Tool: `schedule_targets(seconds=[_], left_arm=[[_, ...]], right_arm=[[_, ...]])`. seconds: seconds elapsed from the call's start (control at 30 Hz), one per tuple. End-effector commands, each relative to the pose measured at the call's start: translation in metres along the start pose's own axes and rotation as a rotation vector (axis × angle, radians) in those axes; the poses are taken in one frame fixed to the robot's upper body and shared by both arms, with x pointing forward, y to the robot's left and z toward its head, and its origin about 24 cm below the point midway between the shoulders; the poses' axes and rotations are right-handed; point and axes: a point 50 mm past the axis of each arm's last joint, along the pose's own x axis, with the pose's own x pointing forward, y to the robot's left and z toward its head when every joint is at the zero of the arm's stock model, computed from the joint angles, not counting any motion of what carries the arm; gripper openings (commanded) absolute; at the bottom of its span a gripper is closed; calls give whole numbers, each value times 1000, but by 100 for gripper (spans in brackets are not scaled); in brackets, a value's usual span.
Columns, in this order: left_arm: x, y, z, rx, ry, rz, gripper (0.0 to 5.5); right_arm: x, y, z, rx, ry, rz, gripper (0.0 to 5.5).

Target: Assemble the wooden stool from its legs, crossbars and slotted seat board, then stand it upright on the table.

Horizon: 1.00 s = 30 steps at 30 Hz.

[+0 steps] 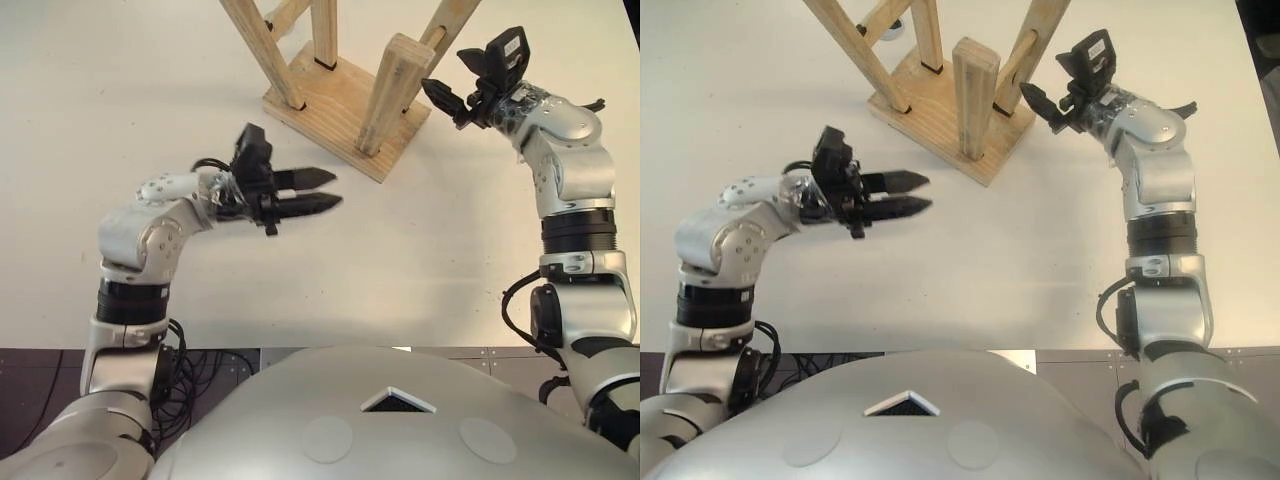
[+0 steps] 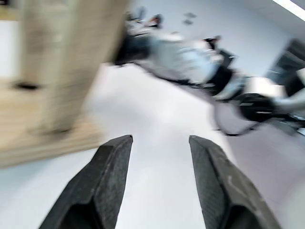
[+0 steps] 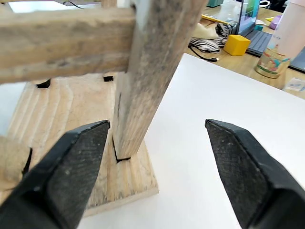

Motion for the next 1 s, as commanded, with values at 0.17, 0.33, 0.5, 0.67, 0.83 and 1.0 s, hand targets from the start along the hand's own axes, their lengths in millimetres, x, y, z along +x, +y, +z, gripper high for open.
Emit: schedule_targets(seconds=[0.17,0.33,0.5,0.67,0.83,1.0], left_arm=[[-50,115,62,158,-70,745,215],[-28,127,89,150,-210,852,215],[4,116,89,74,-354,583,215],[-15,103,64,17,-380,263,215],[-25,59,42,10,-287,-27,215],[-33,36,21,-27,-188,-28,215]], right_arm=[[-28,17,-19,49,71,119,369],[-30,54,-14,31,54,344,369],[-35,64,-16,2,85,427,369],[-50,50,-15,15,115,428,369],[-79,24,-27,-7,257,410,369],[-84,16,-28,-3,258,392,369]])
